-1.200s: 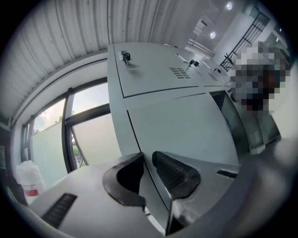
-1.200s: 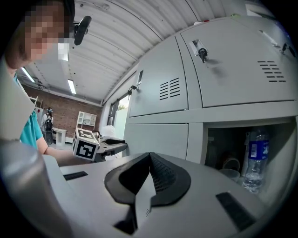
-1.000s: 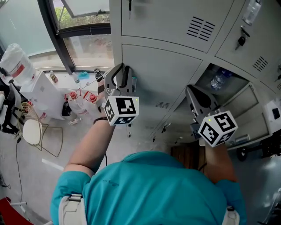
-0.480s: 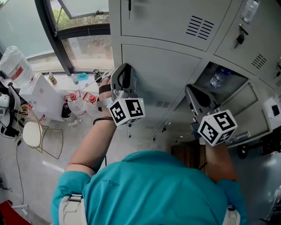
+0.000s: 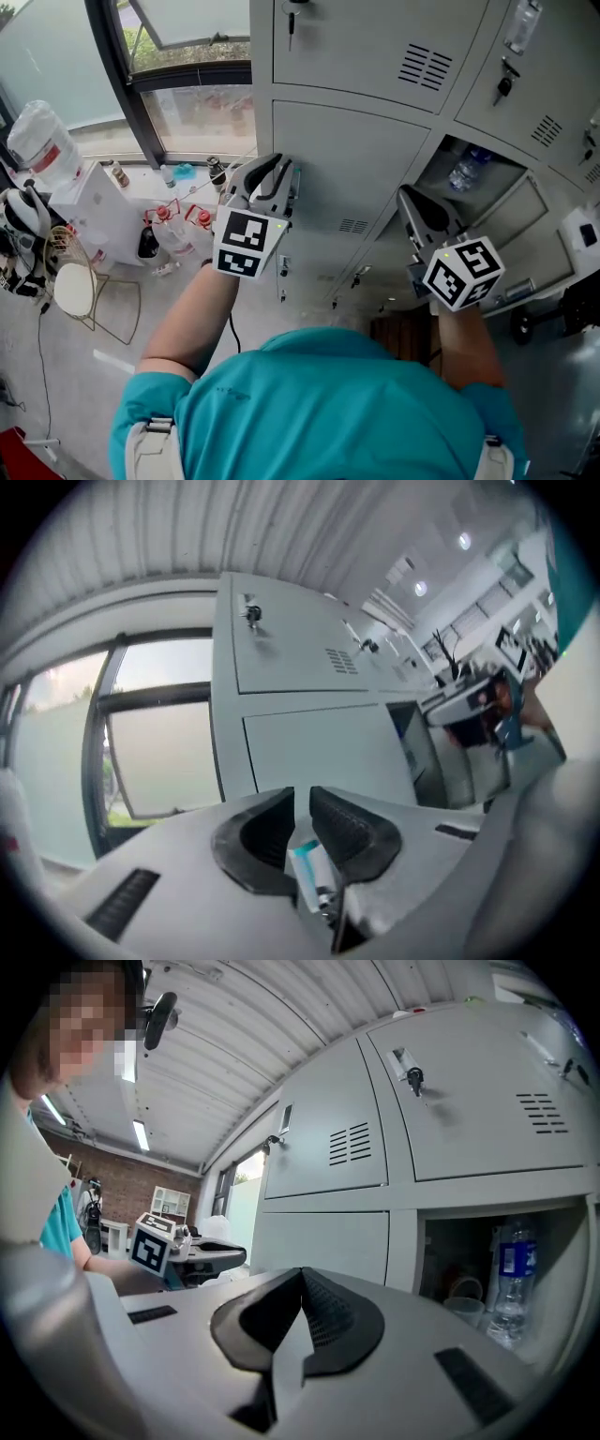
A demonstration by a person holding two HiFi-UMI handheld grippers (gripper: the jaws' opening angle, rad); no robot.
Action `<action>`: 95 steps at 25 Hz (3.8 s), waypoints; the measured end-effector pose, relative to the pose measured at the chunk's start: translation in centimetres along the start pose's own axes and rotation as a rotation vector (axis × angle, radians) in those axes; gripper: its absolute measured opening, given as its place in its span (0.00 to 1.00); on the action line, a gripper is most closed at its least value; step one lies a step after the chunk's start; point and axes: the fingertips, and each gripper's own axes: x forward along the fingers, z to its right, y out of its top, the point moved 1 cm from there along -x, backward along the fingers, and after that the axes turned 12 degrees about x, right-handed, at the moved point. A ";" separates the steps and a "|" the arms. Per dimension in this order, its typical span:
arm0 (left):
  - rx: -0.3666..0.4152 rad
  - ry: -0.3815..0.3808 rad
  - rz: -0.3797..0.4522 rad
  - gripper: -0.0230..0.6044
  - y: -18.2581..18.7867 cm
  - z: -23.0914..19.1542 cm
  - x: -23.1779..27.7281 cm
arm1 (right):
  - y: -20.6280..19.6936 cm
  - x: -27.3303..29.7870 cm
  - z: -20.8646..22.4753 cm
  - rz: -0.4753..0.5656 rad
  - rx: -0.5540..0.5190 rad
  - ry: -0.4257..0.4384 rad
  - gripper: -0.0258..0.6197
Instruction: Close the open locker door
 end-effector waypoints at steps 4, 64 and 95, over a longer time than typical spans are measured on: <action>-0.395 -0.173 0.069 0.12 -1.6 0.7 -4.5 | -0.5 -0.3 -0.6 0.014 0.021 0.047 0.04; -0.193 -0.431 0.014 0.19 26.6 56.4 7.6 | -4.4 -51.8 21.5 0.120 0.142 -0.136 0.04; -0.131 -0.272 -0.028 0.17 23.0 50.8 3.9 | -4.9 -48.5 21.8 0.092 0.152 -0.038 0.04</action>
